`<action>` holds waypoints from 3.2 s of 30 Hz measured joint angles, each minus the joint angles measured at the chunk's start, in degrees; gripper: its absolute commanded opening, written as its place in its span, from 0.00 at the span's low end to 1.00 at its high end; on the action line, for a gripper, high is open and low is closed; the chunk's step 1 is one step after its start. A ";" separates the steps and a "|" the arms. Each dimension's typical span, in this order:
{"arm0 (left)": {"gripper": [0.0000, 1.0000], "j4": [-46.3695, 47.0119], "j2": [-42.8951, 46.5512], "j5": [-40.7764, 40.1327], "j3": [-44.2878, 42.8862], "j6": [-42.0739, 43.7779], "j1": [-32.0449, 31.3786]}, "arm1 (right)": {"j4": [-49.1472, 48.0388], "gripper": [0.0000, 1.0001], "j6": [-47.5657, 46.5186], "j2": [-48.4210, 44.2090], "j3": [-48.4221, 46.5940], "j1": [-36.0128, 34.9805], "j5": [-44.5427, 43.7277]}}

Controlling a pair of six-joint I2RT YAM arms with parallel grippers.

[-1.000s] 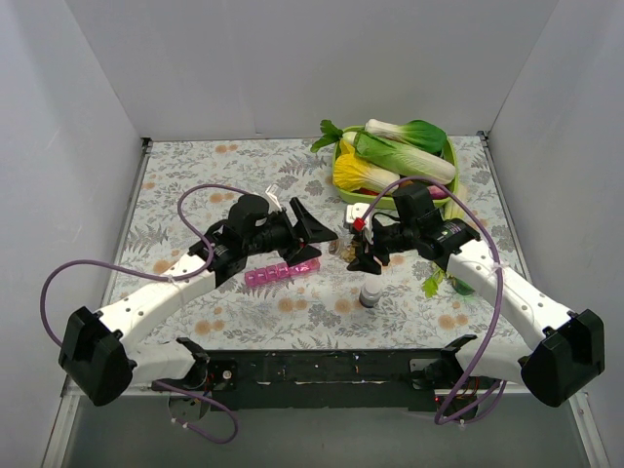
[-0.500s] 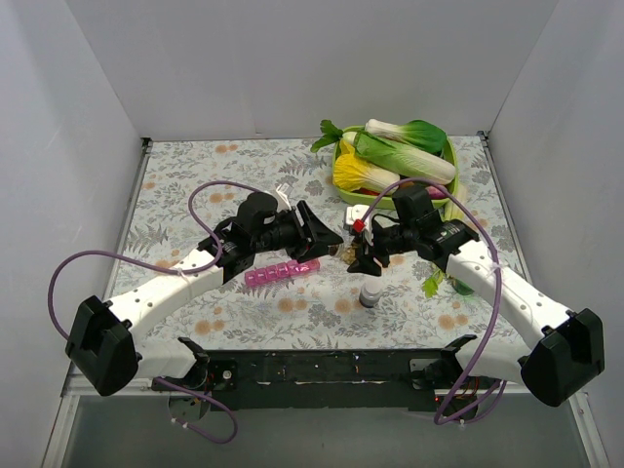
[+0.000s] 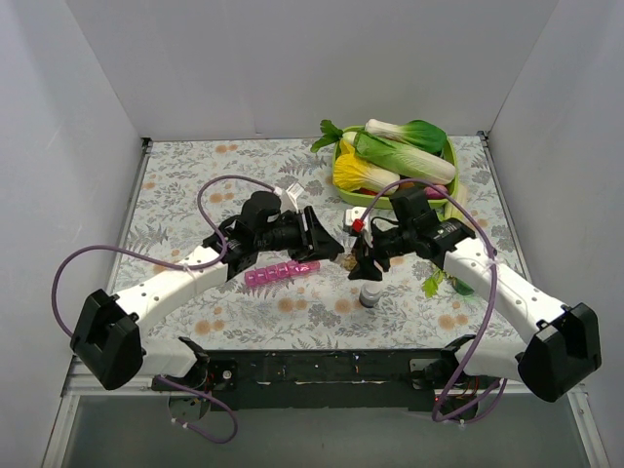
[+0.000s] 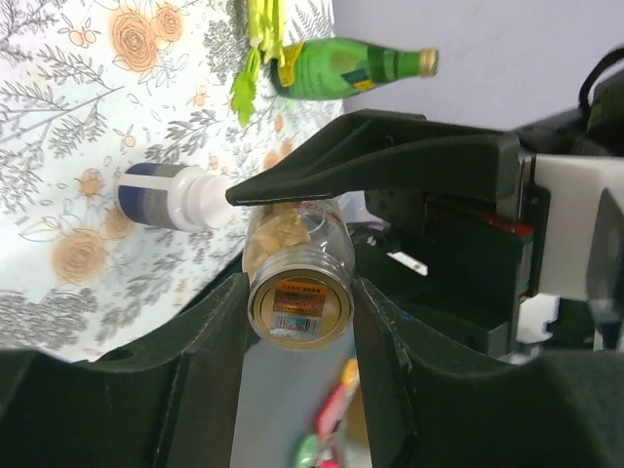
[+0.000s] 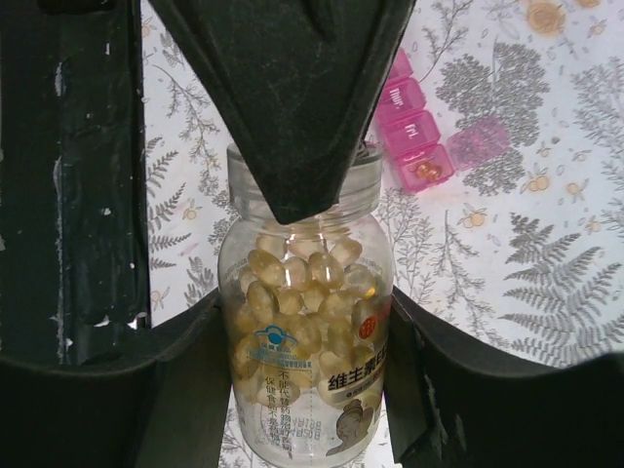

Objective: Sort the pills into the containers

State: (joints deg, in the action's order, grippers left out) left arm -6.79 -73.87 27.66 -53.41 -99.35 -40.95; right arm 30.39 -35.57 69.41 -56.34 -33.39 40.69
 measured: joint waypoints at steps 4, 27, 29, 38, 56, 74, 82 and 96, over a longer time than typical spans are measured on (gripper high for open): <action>0.03 -2.80 -2.25 3.28 -2.43 8.76 0.17 | 0.72 0.01 1.84 1.25 0.83 0.42 2.62; 0.94 -11.26 -6.95 23.32 -13.79 38.45 5.84 | -29.33 0.01 34.03 3.85 11.93 5.35 33.66; 0.97 -10.16 -5.75 23.34 -13.81 37.20 6.67 | -29.20 0.01 33.29 3.37 11.93 5.35 33.70; 0.98 -8.98 3.50 17.05 -10.88 32.30 8.24 | -19.04 0.01 22.18 2.95 8.87 5.35 29.07; 0.78 2.27 8.52 2.84 4.17 -9.22 8.24 | -5.97 0.01 -3.37 -3.80 1.46 -4.24 -14.21; 0.55 2.51 1.25 -1.75 0.90 -11.89 2.08 | -5.14 0.01 -3.54 -3.39 1.44 -4.24 -14.99; 0.21 2.49 -1.31 -0.68 0.74 -10.23 1.66 | -4.63 0.01 -3.23 -3.34 1.44 -4.24 -14.49; 0.08 1.84 -6.27 17.42 -2.78 22.56 2.60 | -3.39 0.01 7.61 0.20 4.52 1.20 6.38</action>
State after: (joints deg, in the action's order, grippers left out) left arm -4.95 -80.14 45.08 -56.18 -76.79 -38.35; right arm 27.00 -27.97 69.60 -51.81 -32.18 47.07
